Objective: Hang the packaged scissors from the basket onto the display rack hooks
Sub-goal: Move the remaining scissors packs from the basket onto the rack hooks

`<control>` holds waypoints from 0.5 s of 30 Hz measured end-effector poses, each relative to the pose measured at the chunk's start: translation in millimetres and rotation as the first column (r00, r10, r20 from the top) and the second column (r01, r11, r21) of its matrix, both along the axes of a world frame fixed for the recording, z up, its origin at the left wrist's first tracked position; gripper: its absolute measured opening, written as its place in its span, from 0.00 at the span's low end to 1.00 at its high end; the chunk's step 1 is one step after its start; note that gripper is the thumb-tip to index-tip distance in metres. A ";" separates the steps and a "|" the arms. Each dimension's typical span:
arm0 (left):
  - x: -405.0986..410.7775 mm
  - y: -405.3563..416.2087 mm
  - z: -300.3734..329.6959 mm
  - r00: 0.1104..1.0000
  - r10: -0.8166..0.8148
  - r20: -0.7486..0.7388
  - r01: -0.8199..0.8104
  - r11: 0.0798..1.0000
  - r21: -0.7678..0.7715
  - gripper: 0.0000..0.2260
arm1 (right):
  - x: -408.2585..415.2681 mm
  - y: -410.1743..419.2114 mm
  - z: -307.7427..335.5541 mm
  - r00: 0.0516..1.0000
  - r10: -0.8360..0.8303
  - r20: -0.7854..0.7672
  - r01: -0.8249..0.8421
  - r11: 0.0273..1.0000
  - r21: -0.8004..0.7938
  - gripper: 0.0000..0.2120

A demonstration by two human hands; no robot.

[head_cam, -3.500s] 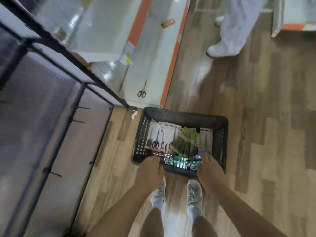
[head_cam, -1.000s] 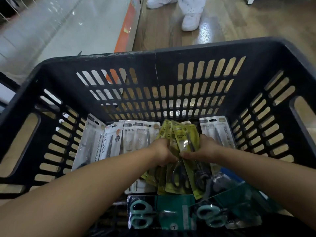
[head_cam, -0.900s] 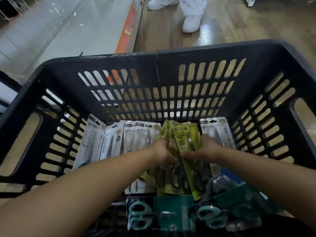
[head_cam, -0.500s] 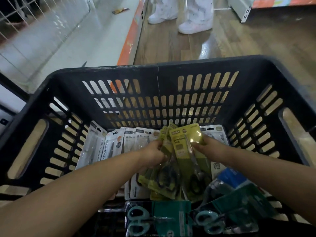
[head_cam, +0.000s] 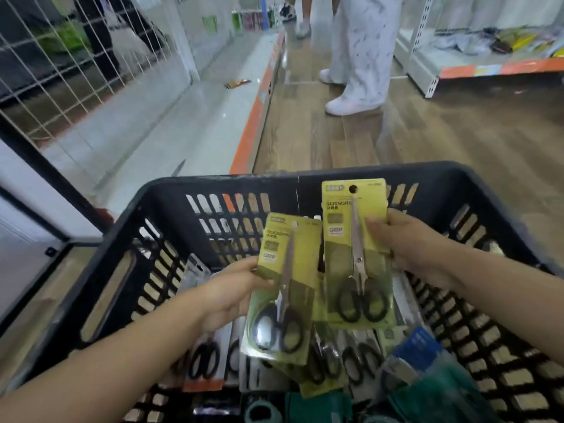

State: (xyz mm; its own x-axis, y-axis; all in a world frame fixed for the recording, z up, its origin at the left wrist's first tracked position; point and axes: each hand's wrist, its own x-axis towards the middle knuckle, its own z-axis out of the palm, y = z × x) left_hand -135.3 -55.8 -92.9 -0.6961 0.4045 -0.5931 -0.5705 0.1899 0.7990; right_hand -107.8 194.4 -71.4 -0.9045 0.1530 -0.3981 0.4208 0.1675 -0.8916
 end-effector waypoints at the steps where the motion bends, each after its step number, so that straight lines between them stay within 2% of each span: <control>1: -0.7 -3.5 5.1 1.000 0.004 -0.006 -0.004 0.998 0.058 0.14 | 0.3 -1.3 9.3 1.000 0.002 -0.022 -0.004 0.998 -0.057 0.11; 3: -4.1 -9.6 15.2 0.999 0.036 -0.035 -0.031 0.988 0.151 0.12 | 0.0 -4.1 29.1 0.997 -0.005 -0.074 -0.005 0.991 -0.136 0.11; 7: -14.3 -12.2 33.5 0.978 0.163 -0.130 -0.134 0.969 0.207 0.10 | -5.7 -7.3 59.6 0.982 -0.050 -0.183 0.005 0.971 -0.241 0.12; 12: -32.2 -6.3 60.5 0.943 0.204 -0.264 -0.142 0.961 0.236 0.09 | -12.5 -15.1 73.0 0.966 -0.089 -0.241 0.013 0.954 -0.301 0.13; 15: -40.2 -0.8 69.0 0.915 0.262 -0.307 -0.174 0.942 0.287 0.09 | -14.4 -18.4 73.0 0.964 -0.085 -0.251 0.017 0.965 -0.262 0.12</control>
State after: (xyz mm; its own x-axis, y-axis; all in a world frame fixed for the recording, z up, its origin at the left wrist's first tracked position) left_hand -175.5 -56.7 -23.9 -0.9234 0.3222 -0.2086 -0.2637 -0.1375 0.9548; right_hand -122.3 176.0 1.6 -0.9749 0.1257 -0.1837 0.1724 -0.0955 -0.9804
